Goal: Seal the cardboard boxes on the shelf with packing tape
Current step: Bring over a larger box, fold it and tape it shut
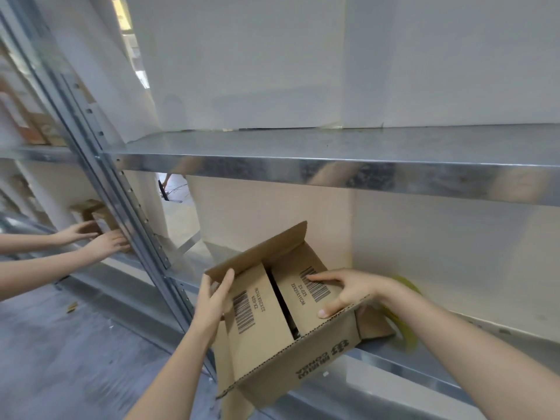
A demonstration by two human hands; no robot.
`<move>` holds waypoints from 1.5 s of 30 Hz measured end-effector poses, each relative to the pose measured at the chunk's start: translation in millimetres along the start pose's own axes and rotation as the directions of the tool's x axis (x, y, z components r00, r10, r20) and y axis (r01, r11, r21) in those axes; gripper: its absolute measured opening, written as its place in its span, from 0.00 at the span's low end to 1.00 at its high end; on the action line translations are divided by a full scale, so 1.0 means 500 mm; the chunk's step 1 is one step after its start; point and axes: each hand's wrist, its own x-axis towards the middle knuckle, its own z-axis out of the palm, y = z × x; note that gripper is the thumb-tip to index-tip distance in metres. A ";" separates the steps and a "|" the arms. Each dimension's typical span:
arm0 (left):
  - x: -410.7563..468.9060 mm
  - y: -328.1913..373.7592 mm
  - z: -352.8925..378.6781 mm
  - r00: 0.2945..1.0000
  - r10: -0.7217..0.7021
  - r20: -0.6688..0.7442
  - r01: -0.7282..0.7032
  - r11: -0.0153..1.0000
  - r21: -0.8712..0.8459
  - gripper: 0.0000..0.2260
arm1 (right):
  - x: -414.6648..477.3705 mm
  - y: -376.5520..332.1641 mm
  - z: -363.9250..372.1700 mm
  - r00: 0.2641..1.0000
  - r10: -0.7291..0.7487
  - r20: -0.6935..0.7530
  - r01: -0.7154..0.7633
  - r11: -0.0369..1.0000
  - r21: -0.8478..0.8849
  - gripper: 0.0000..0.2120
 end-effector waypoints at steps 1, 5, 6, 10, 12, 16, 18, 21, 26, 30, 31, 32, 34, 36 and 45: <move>-0.009 -0.003 -0.006 0.998 -0.052 0.039 0.053 0.999 -0.006 0.26 | -0.003 -0.002 0.006 1.000 -0.002 -0.011 0.002 1.000 0.009 0.36; -0.031 -0.003 -0.008 0.982 -0.147 0.115 0.145 0.989 0.030 0.24 | -0.010 -0.012 0.011 0.999 -0.007 -0.053 0.008 1.000 0.016 0.36; -0.036 -0.001 -0.004 0.985 -0.131 0.113 0.124 0.990 0.072 0.19 | -0.009 -0.008 0.011 0.997 -0.010 -0.073 0.011 1.000 0.020 0.34; -0.048 -0.005 0.007 1.000 -0.018 0.026 0.012 0.976 0.217 0.13 | -0.029 -0.008 0.010 0.987 0.028 -0.159 0.028 0.939 0.342 0.16; -0.049 -0.007 0.007 1.000 -0.012 0.018 0.009 0.989 0.146 0.12 | -0.049 0.011 0.003 0.996 0.036 -0.075 0.015 0.811 0.584 0.27; -0.045 0.006 0.009 1.000 -0.012 0.018 0.010 0.996 0.086 0.17 | -0.091 0.038 -0.001 0.998 -0.058 0.001 0.049 0.849 0.526 0.43; -0.035 0.012 0.014 0.998 -0.048 0.029 0.047 0.998 0.050 0.19 | -0.100 0.023 0.010 0.993 -0.010 -0.114 0.056 0.910 0.410 0.28; -0.028 0.030 0.022 0.991 -0.121 0.065 0.129 0.982 -0.136 0.08 | -0.092 0.000 0.027 0.909 0.078 -0.410 0.077 0.934 0.349 0.29; -0.055 0.052 0.012 0.996 -0.088 0.027 0.091 0.986 -0.140 0.15 | -0.094 -0.008 0.024 0.891 0.083 -0.446 0.097 0.926 0.365 0.46; -0.087 0.071 0.018 0.990 -0.062 0.130 0.076 0.991 -0.111 0.16 | -0.125 -0.010 0.027 0.887 0.090 -0.454 0.087 0.931 0.355 0.42; -0.097 0.075 0.024 0.990 -0.039 0.138 0.051 0.995 -0.081 0.15 | -0.135 -0.009 0.030 0.886 0.091 -0.454 0.087 0.931 0.356 0.41; -0.105 0.078 0.027 0.991 -0.016 0.130 0.023 0.999 -0.049 0.16 | -0.146 -0.009 0.032 0.885 0.090 -0.458 0.089 0.930 0.355 0.41; -0.120 0.089 0.037 0.995 0.000 0.105 0.003 1.000 -0.024 0.19 | -0.170 -0.012 0.035 0.878 0.084 -0.471 0.094 0.935 0.343 0.39; -0.137 0.107 0.046 0.995 0.012 0.099 -0.008 0.999 -0.045 0.19 | -0.191 -0.012 0.034 0.867 0.073 -0.492 0.105 0.940 0.325 0.38; -0.189 0.136 0.104 0.988 0.016 0.154 0.001 0.994 -0.109 0.18 | -0.287 0.005 0.020 0.827 0.114 -0.551 0.092 0.939 0.332 0.39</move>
